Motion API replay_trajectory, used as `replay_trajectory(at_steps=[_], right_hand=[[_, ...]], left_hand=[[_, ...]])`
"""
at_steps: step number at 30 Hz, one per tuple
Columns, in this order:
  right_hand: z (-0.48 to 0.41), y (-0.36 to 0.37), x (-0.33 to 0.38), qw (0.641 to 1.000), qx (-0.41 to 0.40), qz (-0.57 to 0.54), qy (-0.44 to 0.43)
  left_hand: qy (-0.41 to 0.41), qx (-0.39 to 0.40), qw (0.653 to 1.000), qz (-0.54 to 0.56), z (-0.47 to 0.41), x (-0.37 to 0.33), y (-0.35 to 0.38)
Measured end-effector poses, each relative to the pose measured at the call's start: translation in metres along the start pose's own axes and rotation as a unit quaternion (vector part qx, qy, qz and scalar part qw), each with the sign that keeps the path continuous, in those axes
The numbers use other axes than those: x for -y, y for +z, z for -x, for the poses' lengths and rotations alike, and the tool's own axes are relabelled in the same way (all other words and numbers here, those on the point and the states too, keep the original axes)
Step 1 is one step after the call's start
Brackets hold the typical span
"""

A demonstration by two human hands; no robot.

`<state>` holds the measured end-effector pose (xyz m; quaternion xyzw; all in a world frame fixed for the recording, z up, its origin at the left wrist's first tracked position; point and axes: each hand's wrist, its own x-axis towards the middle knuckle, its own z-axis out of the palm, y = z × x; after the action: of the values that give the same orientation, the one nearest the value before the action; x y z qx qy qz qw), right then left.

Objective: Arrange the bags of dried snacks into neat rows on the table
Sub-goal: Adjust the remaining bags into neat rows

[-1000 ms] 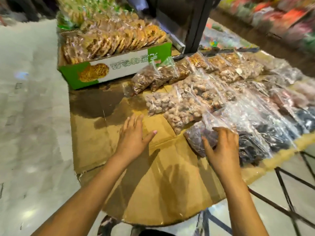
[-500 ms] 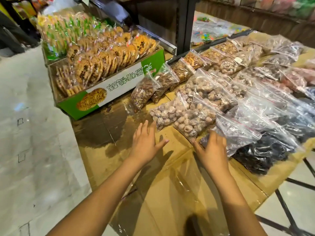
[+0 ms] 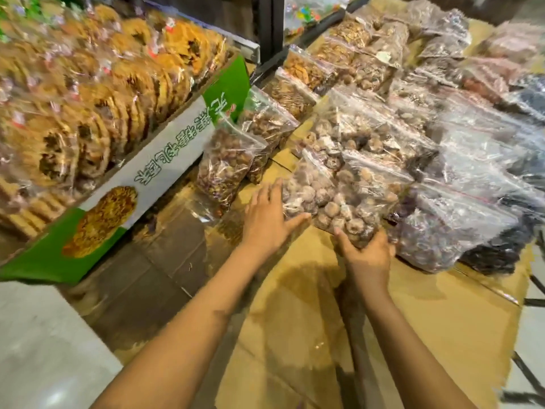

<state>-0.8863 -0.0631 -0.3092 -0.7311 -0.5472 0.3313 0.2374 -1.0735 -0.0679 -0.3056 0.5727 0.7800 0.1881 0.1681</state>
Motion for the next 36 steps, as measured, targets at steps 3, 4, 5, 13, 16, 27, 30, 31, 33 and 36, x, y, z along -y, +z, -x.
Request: replay_trajectory(at_steps=[3, 4, 5, 13, 16, 27, 30, 31, 33, 36], right_hand=[[-0.007, 0.024, 0.009, 0.993, -0.083, -0.036, 0.075], [-0.012, 0.029, 0.011, 0.989, -0.107, -0.043, 0.093], [-0.016, 0.032, 0.012, 0.985, -0.127, -0.048, 0.105], [-0.01, 0.047, -0.003, 0.978, -0.201, -0.054, 0.022], [-0.013, 0.048, -0.003, 0.979, -0.2, -0.044, 0.02], [-0.01, 0.049, 0.0, 0.978, -0.208, -0.017, 0.019], [-0.016, 0.043, 0.013, 0.98, -0.179, -0.041, 0.078], [-0.025, 0.039, 0.019, 0.982, -0.135, -0.06, 0.117], [-0.044, 0.031, 0.027, 0.979, -0.047, -0.114, 0.161], [-0.057, 0.025, 0.025, 0.975, -0.034, -0.152, 0.157]], left_hand=[[0.029, 0.085, 0.996, -0.015, -0.032, 0.008, -0.002], [0.032, 0.113, 0.993, -0.016, -0.041, 0.009, -0.003], [0.032, 0.134, 0.99, -0.01, -0.049, 0.009, -0.003], [0.02, 0.036, 0.975, 0.217, -0.044, 0.017, 0.009], [0.017, -0.053, 0.943, 0.327, -0.041, 0.008, 0.009], [0.041, 0.037, 0.973, 0.222, -0.085, -0.015, 0.021], [0.039, 0.042, 0.973, 0.223, -0.087, -0.013, 0.023], [0.042, 0.04, 0.973, 0.223, -0.087, -0.012, 0.023], [0.048, 0.033, 0.972, 0.226, -0.087, -0.011, 0.024], [0.05, 0.032, 0.969, 0.24, -0.087, -0.011, 0.022]])
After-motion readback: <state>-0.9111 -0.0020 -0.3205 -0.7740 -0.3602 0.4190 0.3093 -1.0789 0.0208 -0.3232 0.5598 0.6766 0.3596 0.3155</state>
